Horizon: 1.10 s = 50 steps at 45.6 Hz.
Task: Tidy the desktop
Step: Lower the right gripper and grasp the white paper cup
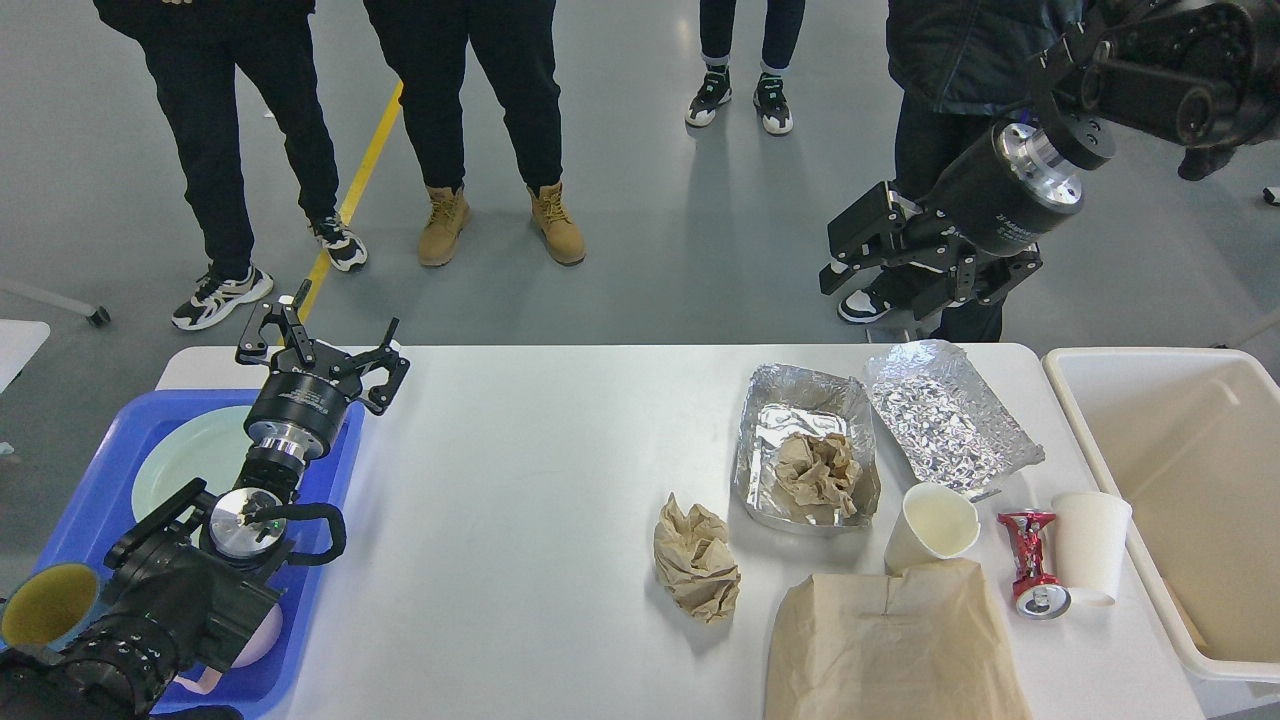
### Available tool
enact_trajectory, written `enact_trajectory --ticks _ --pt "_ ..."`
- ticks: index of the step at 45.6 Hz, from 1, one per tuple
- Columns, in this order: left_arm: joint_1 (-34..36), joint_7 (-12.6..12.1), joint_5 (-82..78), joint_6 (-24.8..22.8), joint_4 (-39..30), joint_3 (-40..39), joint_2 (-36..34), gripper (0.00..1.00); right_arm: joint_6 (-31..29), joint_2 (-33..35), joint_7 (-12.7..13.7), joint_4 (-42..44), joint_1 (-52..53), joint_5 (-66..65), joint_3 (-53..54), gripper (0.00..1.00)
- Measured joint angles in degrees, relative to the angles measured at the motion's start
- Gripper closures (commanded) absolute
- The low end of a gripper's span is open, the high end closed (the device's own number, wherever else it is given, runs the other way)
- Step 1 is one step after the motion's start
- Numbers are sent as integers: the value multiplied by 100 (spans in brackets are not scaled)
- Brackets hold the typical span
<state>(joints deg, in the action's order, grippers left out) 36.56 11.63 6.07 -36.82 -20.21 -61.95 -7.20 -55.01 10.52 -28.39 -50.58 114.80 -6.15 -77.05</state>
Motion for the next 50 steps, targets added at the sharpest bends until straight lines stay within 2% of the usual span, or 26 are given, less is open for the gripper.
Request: enact_trajectory --ticks 15,20,24,28,40,50 --pt "0 4 0 0 0 0 0 4 0 -310 85 -195 77 137 -660 0" --pt "0 4 0 0 0 0 0 4 103 -305 499 -174 -420 93 -787 0" --pt "0 3 0 0 0 0 0 4 505 -184 874 -146 -924 105 -827 1" --pt "0 1 0 0 1 0 -1 4 966 4 1030 -140 -1323 112 -821 2" --pt "0 -2 0 4 1 1 -1 4 2260 248 1081 -144 -2473 115 -774 2" --pt "0 -2 0 4 1 2 -1 4 2519 328 1075 -151 -2920 146 -632 2"
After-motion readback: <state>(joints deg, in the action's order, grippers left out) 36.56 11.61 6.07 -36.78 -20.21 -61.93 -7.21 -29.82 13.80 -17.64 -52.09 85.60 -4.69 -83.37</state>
